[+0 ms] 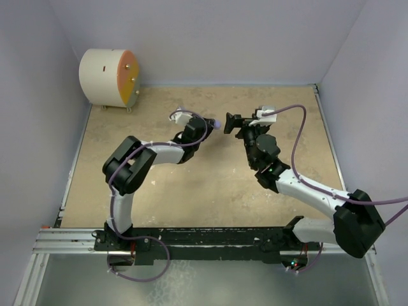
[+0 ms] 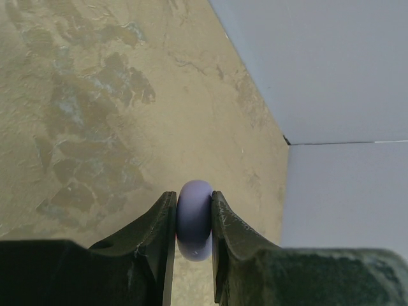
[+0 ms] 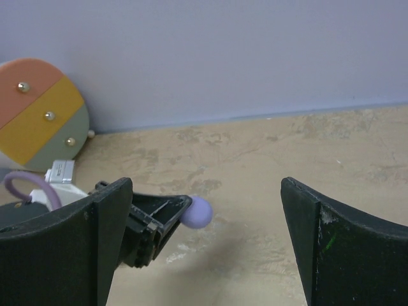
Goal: Insert the wireless bluetooth earbuds into the charging case
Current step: Place the charging case at the center of the board.
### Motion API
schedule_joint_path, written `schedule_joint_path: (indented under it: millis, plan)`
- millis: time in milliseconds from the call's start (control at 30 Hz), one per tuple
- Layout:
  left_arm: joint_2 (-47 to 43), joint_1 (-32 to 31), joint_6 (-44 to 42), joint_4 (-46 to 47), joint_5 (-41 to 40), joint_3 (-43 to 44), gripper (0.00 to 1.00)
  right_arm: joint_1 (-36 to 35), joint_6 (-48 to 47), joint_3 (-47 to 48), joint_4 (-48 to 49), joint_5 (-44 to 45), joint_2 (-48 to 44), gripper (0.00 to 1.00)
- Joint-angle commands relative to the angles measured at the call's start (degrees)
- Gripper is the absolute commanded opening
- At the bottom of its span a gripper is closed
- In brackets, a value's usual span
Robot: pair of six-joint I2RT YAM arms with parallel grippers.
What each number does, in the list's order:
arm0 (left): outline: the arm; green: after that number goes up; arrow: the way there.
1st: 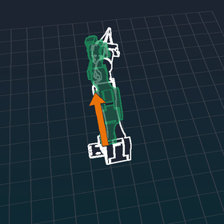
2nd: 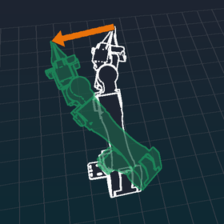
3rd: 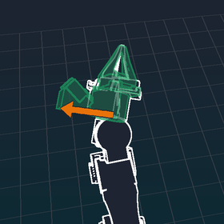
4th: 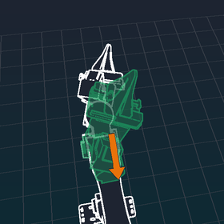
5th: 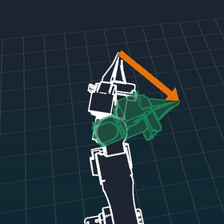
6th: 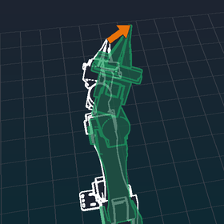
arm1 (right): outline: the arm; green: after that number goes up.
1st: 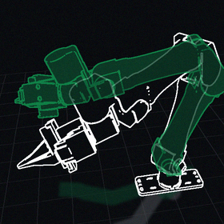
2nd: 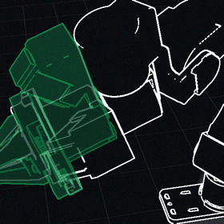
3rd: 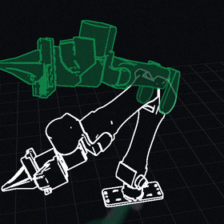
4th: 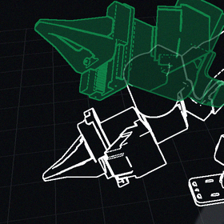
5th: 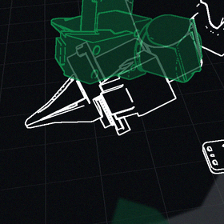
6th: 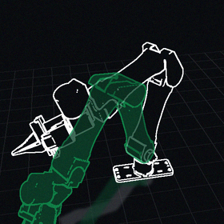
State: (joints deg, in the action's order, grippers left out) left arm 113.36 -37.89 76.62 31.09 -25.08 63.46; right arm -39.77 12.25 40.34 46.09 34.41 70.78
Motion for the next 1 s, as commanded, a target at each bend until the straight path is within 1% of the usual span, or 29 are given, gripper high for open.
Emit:
schedule_joint_path:
  millis: [0, 200, 300, 467, 600, 633, 667, 733, 800, 833, 967]
  plan:
    - [4.2, 0.3, -6.7, -1.6, 0.2, 6.9, 0.00, 0.7, 1.0, -0.1, 0.6, -2.8, -1.7, 1.00]
    - [13.0, 0.5, -8.2, -5.0, 0.5, 16.3, 0.00, 1.4, 1.7, -1.3, 0.6, -4.2, -3.8, 1.00]
    - [15.9, 0.7, -8.5, -6.0, 0.5, 19.4, 0.00, 2.4, 1.8, -1.6, 0.7, -5.1, -4.5, 1.00]
    - [18.5, 1.3, -8.6, -6.5, 0.3, 21.6, 0.00, 3.0, 2.7, -2.0, 0.9, -7.3, -5.0, 1.00]
    - [19.2, 2.2, -8.8, -6.3, 2.3, 21.9, 0.00, 3.1, 2.8, -2.1, 1.0, -7.7, -4.9, 1.00]
    - [19.3, 2.6, -9.1, -6.3, 3.2, 22.1, 0.02, 3.2, 2.7, -2.1, 1.0, -7.7, -4.8, 1.00]
    - [19.6, 2.8, -9.1, -6.4, 4.2, 22.3, 0.07, 3.2, 2.9, -2.0, 1.0, -7.8, -4.7, 1.00]
    - [19.6, 3.3, -9.0, -6.9, 5.2, 22.3, 0.24, 3.3, 3.1, -2.1, 1.1, -8.1, -4.8, 1.00]
    - [19.5, 3.5, -9.1, -7.5, 5.6, 22.2, 0.38, 3.4, 3.3, -2.0, 1.0, -8.4, -4.8, 1.00]
    - [19.2, 3.7, -9.1, -7.6, 6.0, 22.0, 0.43, 3.4, 3.4, -1.9, 0.9, -8.5, -4.8, 1.00]
    - [17.1, 4.3, -9.5, -6.8, 7.4, 20.6, 0.52, 3.4, 3.7, -2.0, 1.2, -9.0, -4.8, 1.00]
